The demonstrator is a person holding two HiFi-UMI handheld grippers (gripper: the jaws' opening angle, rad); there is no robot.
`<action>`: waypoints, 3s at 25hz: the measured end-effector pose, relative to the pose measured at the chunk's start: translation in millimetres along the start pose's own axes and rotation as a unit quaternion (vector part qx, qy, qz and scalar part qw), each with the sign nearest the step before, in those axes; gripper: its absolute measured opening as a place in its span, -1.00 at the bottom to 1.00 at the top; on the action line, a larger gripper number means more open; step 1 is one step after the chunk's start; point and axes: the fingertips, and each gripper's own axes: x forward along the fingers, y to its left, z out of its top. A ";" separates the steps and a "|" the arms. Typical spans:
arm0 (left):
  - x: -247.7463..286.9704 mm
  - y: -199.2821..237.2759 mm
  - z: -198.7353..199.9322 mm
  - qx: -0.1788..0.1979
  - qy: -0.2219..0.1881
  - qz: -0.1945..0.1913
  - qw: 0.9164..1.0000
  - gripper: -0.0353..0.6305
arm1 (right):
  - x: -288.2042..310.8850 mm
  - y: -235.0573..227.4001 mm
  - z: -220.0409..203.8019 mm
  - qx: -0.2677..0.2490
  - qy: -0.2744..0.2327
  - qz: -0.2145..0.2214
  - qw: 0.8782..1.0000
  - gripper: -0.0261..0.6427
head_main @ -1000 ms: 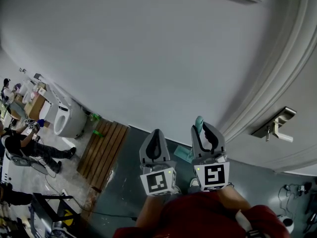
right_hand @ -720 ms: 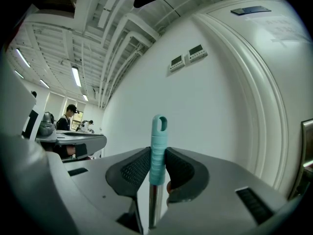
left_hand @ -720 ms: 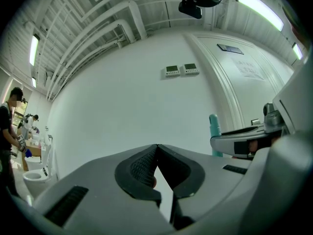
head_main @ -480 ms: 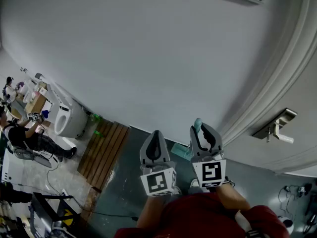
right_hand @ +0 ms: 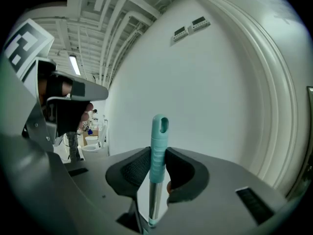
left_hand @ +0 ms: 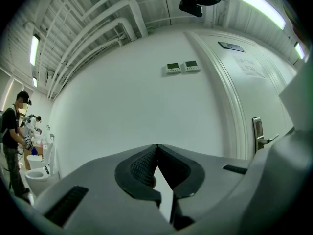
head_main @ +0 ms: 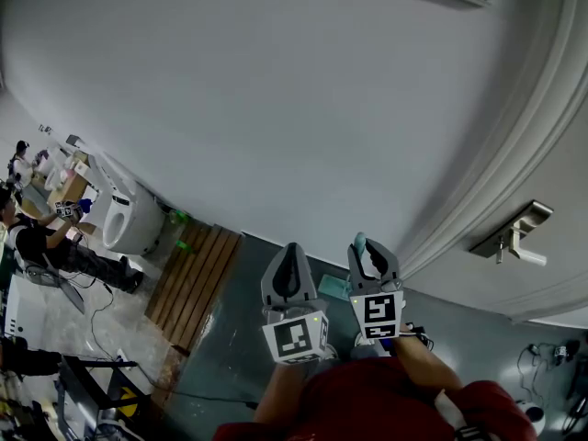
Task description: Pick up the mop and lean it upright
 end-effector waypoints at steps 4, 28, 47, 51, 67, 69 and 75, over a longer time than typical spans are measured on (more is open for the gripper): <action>0.0 0.3 -1.9 0.001 0.002 0.001 1.000 -0.86 | 7.7 1.4 -22.4 0.001 0.023 -0.003 1.000 -0.60; -3.4 3.6 -5.3 0.001 0.012 0.004 1.000 -0.86 | 52.0 -10.4 -36.1 0.005 0.029 -0.041 0.999 -0.60; -10.2 8.9 -8.7 -0.006 0.015 0.012 1.000 -0.86 | 127.7 -57.6 -36.8 0.014 0.060 -0.114 0.992 -0.59; -11.1 8.6 -8.8 -0.002 0.015 0.011 1.000 -0.86 | 128.1 -58.5 -36.6 0.017 0.060 -0.117 0.991 -0.59; -12.3 13.4 -4.6 0.002 0.009 0.020 1.000 -0.86 | 128.4 -48.4 -30.9 0.026 0.057 -0.083 0.995 -0.35; -11.9 13.3 -5.1 0.001 0.010 0.020 1.000 -0.86 | 127.0 -47.6 -29.7 0.018 0.056 -0.082 0.995 -0.35; -11.2 16.4 -6.2 -0.003 0.015 0.019 1.000 -0.86 | 114.8 -40.9 -30.7 0.014 0.055 -0.077 0.995 -0.35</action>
